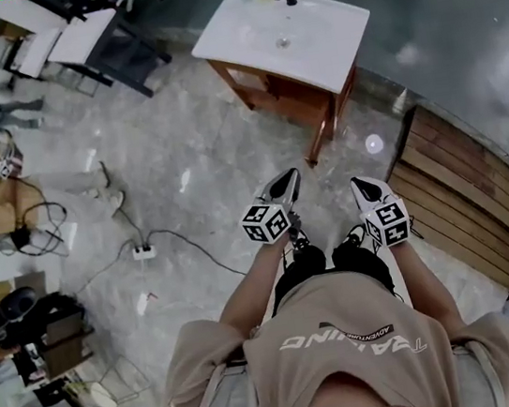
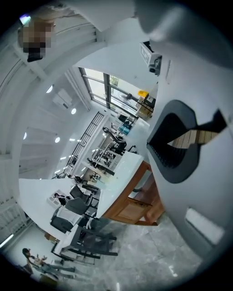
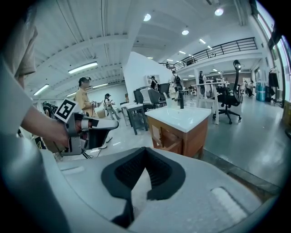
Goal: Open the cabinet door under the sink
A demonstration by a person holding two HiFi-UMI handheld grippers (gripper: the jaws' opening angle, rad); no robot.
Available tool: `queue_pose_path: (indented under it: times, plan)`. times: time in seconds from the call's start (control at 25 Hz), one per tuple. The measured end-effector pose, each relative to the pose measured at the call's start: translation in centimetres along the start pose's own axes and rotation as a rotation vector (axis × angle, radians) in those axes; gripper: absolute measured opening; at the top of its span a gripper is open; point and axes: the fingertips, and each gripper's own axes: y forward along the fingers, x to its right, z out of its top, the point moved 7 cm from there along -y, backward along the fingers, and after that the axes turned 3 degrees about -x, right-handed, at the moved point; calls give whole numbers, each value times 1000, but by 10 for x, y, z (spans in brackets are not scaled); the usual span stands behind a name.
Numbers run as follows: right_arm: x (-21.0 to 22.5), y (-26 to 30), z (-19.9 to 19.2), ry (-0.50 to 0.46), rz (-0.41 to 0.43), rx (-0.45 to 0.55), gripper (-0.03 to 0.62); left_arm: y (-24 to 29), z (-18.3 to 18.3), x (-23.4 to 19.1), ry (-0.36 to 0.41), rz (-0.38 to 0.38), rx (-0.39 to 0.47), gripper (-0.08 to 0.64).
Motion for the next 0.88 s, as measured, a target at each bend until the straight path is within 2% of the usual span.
queue_pose_path:
  times: [0.2, 0.36, 0.6, 0.88]
  plan:
    - [-12, 2, 39, 9, 32, 68, 2, -1, 44, 7, 122, 49, 7, 14]
    - [-20, 1, 80, -56, 31, 126, 2, -9, 81, 11, 198, 62, 37, 14]
    - [-31, -2, 142, -119, 19, 246, 2, -31, 141, 12, 264, 99, 125, 15]
    - [-65, -11, 195, -197, -20, 370, 2, -70, 194, 14, 413, 95, 190, 15]
